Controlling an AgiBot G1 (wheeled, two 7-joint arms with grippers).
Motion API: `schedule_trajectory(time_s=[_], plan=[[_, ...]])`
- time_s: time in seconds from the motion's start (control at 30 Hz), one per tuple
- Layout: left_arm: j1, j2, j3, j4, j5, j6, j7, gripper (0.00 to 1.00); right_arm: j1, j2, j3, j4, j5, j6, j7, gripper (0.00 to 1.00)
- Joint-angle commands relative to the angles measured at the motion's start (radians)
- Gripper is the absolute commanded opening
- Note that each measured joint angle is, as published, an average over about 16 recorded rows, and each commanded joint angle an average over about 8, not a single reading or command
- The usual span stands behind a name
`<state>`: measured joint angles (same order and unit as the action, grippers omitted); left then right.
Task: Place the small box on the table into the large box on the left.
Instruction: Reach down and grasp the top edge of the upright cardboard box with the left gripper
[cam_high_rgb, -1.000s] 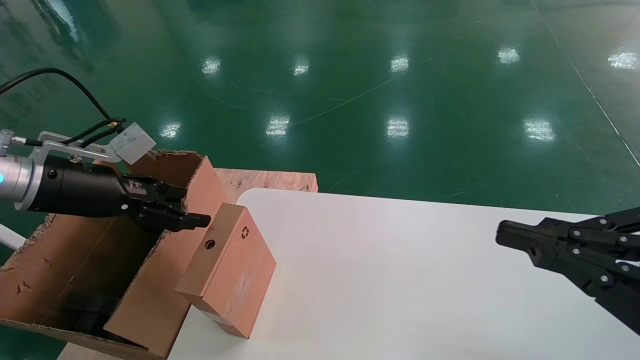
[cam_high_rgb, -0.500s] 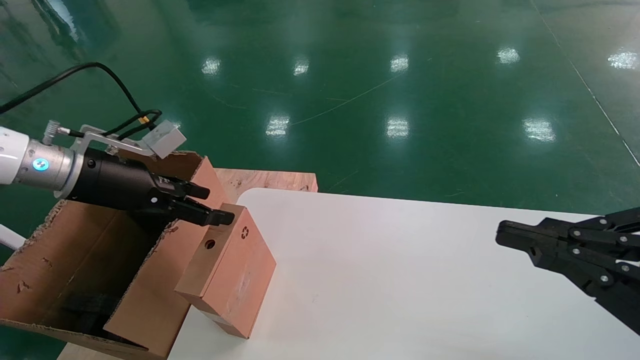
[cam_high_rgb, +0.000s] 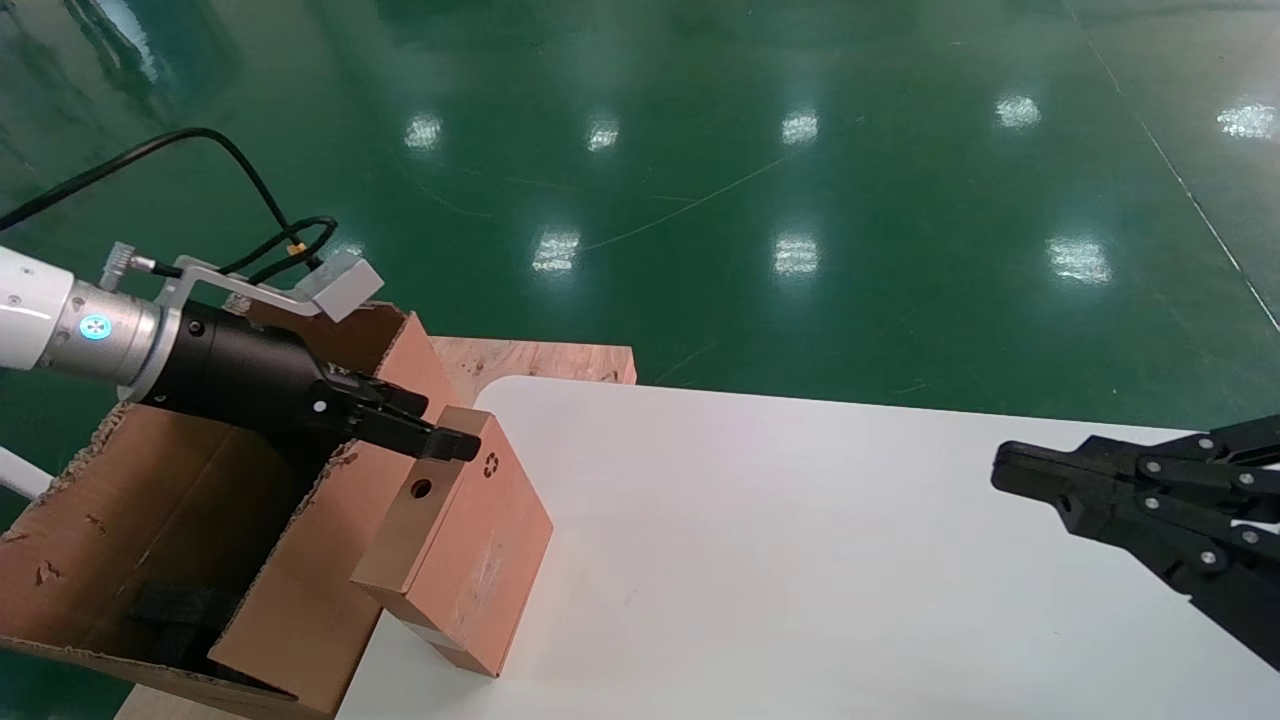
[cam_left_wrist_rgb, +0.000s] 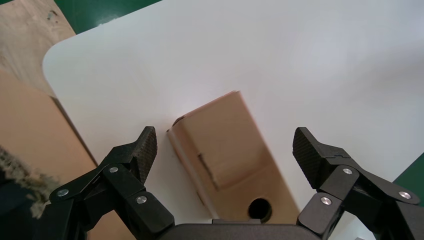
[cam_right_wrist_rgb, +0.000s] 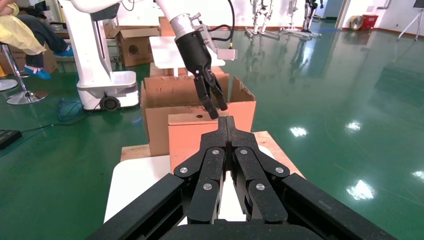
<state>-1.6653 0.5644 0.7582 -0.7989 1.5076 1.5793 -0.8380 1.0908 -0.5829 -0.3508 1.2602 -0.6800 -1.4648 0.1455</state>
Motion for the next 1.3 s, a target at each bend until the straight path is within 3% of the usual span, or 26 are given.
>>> schedule_trajectory(time_s=[0.03,0.53,1.17,1.2,1.3], plan=[[-0.006,0.004,0.014,-0.011,-0.004,-0.001,-0.021,1.0,0.0,0.0,0.0,0.0,0.0,0.0,0.0,0.0],[-0.015,-0.015,0.12,-0.09,-0.024,-0.007,-0.109,1.0,0.0,0.0,0.0,0.0,0.0,0.0,0.0,0.0],[-0.005,-0.019,0.168,-0.058,-0.053,-0.025,-0.05,1.0,0.0,0.0,0.0,0.0,0.0,0.0,0.0,0.0],[-0.005,-0.017,0.168,-0.055,-0.058,-0.025,-0.047,1.0,0.0,0.0,0.0,0.0,0.0,0.0,0.0,0.05],[-0.005,-0.013,0.167,-0.046,-0.071,-0.025,-0.037,1.0,0.0,0.0,0.0,0.0,0.0,0.0,0.0,0.43]])
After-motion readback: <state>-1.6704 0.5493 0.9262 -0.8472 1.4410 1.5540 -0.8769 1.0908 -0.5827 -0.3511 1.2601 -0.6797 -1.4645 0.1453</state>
